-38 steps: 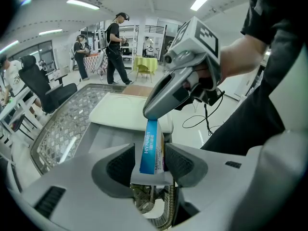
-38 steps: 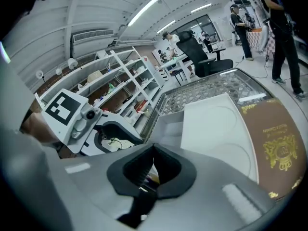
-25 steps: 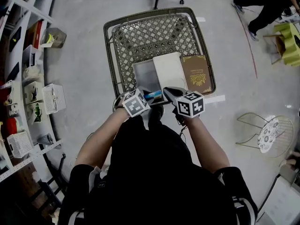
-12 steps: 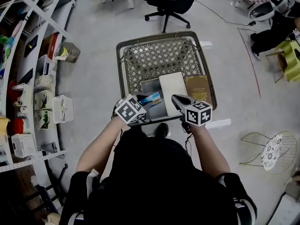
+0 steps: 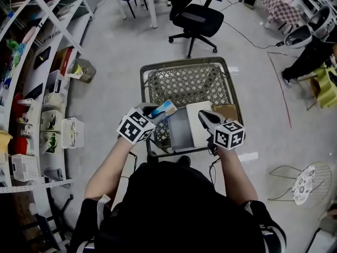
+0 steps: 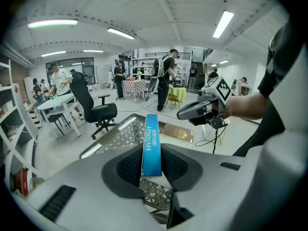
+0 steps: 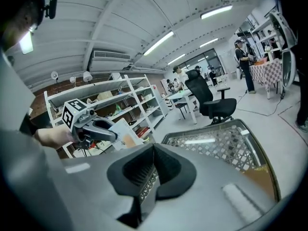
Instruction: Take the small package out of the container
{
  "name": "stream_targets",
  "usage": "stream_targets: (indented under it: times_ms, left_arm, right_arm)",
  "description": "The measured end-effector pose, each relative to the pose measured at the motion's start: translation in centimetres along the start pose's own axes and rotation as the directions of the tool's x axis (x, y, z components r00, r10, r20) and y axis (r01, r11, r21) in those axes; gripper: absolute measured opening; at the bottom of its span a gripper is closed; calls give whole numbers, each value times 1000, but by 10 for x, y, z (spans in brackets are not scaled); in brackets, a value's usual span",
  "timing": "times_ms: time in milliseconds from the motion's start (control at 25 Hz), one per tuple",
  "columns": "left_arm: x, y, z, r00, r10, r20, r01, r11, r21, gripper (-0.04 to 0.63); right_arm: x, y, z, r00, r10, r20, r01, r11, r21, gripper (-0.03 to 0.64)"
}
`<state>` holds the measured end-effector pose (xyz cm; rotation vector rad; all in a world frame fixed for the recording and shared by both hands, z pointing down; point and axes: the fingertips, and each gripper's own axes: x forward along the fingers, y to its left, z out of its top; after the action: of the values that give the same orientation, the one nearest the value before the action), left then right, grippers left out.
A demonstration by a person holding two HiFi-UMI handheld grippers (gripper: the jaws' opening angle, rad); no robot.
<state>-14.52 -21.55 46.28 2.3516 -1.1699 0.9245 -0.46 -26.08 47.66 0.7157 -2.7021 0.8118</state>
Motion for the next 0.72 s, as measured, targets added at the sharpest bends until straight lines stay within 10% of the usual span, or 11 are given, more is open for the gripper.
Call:
stream_targets:
  times_ms: [720]
  left_arm:
    - [-138, 91, 38, 933, 195, 301, -163, 978, -129, 89]
  right_arm:
    - [-42, 78, 134, 937, 40, 346, 16, 987, -157, 9]
